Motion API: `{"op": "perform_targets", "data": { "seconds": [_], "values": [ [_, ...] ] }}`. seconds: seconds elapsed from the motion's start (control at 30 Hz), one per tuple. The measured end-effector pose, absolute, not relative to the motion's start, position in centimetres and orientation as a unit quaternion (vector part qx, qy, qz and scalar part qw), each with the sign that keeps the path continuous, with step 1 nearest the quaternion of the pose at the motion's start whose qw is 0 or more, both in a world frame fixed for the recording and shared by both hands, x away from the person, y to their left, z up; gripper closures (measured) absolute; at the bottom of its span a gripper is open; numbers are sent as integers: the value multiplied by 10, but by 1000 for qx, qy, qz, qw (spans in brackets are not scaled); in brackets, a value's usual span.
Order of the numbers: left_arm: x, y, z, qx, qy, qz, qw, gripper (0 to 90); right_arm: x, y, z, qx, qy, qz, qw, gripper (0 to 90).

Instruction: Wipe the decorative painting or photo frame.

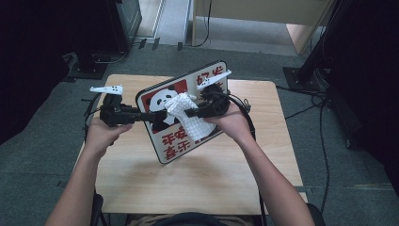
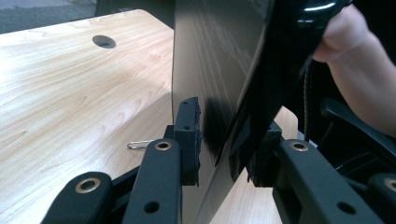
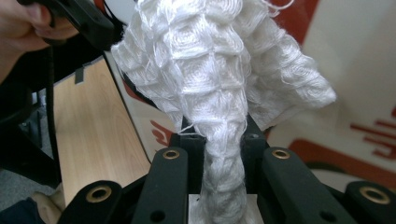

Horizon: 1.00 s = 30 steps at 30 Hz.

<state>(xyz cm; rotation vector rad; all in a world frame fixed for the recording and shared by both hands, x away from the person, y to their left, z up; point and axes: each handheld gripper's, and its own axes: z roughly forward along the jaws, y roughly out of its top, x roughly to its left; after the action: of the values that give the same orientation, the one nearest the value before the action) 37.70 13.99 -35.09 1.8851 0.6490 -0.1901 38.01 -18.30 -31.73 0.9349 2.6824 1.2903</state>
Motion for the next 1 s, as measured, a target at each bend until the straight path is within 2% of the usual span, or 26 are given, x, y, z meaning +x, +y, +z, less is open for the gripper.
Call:
{"op": "perform_targets", "data": {
  "seconds": [0.7,1.0],
  "values": [
    [374,148,-346,794,274,-66,538,752,389,-139,-259,260,867,423,30,778],
    [374,149,-346,795,270,-68,539,752,392,-129,-263,264,869,417,27,777]
  ]
}}
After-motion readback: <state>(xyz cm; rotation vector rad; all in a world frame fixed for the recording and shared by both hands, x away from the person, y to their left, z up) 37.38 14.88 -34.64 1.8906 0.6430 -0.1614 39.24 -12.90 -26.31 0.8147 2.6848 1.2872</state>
